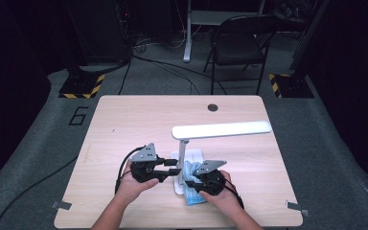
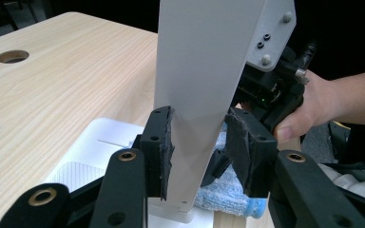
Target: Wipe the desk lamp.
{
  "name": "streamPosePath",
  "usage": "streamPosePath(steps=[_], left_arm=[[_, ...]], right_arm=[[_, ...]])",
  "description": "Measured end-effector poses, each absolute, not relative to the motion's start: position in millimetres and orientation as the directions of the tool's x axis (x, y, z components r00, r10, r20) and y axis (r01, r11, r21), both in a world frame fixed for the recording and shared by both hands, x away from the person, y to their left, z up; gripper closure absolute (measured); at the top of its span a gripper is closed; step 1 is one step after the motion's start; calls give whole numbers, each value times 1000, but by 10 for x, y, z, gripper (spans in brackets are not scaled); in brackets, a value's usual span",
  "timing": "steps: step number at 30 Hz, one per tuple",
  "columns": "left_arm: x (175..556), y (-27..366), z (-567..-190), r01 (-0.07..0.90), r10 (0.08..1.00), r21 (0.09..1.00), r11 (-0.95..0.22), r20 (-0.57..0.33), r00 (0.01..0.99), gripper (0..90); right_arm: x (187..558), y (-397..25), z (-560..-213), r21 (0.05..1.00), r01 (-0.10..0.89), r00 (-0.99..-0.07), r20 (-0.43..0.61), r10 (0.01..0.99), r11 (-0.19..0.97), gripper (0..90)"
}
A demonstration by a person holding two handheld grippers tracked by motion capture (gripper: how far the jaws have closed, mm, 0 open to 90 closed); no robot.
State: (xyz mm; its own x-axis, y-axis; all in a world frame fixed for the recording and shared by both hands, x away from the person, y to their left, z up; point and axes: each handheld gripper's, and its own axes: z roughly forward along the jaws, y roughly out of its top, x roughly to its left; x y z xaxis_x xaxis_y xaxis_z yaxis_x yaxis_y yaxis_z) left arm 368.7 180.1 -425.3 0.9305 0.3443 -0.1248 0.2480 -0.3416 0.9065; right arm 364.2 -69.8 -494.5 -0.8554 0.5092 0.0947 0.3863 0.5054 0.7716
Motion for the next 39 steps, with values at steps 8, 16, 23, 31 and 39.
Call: streamPosePath(steps=[8,16,23,31,39], left_arm=[[3692,1802,-4251,251,343,903,-349,-126,931,621],[3698,1801,-4258,252,343,903,-348,-128,930,622],[3701,1802,-4256,253,343,902,-349,-128,931,622],[3700,1799,-4247,250,346,900,-358,-121,930,621],[3701,1792,-4245,256,349,897,-359,-125,929,621]], right_arm=[[3562,-753,-4597,841,343,-855,94,511,419,716],[3474,-837,-4074,894,262,-873,59,484,364,717],[3455,-845,-3886,909,228,-875,35,482,348,716],[3362,-887,-3645,933,185,-876,14,483,308,718],[3319,-932,-3326,949,133,-878,-21,479,285,719]])
